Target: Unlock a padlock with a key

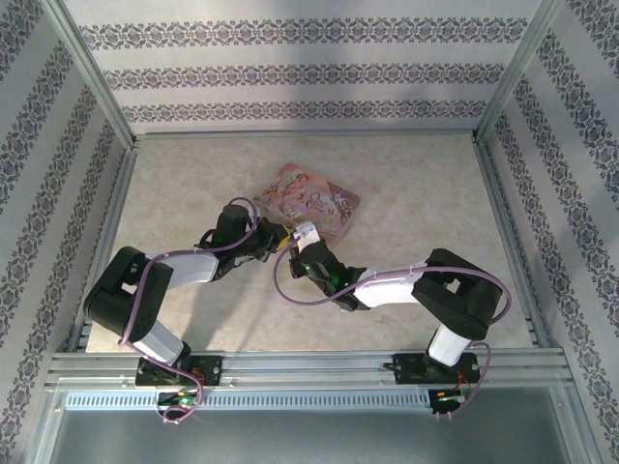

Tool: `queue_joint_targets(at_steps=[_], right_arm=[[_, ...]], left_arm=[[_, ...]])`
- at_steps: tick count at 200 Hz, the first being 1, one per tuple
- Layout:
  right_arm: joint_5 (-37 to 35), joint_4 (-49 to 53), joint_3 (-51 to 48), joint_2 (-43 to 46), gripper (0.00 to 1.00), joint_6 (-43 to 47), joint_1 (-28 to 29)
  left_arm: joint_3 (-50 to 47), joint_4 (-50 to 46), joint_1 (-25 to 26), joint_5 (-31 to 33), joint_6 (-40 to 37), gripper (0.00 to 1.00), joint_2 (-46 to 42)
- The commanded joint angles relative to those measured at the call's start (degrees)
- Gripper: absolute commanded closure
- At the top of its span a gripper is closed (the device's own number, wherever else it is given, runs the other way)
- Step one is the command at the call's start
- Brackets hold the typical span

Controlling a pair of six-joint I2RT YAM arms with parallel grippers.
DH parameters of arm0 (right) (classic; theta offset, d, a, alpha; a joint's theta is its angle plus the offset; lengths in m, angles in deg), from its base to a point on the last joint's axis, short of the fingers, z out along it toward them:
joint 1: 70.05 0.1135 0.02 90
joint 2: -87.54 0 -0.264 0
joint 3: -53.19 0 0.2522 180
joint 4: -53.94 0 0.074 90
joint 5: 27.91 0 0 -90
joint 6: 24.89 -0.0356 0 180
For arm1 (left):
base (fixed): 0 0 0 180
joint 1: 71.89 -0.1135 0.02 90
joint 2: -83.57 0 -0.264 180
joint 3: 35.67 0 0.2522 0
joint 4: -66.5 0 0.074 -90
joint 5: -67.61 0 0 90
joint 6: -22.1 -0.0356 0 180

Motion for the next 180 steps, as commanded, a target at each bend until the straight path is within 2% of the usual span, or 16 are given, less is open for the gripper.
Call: queue_joint_targets(at_steps=[1, 38, 180], right_arm=[[-0.8, -4.7, 2.0, -0.3, 1.0, -6.9, -0.1], [-0.1, -4.7, 1.3, -0.6, 1.0, -11.3, -0.1], [-1.2, -3.3, 0.6, -1.3, 0.99, -11.2, -0.1]], left_arm=[[0.9, 3.4, 2.9, -3.3, -0.5, 0.93, 0.9], [0.8, 3.6, 3.2, -3.1, -0.6, 0.93, 1.5], [0.5, 4.8, 3.3, -2.6, -0.3, 0.93, 2.8]])
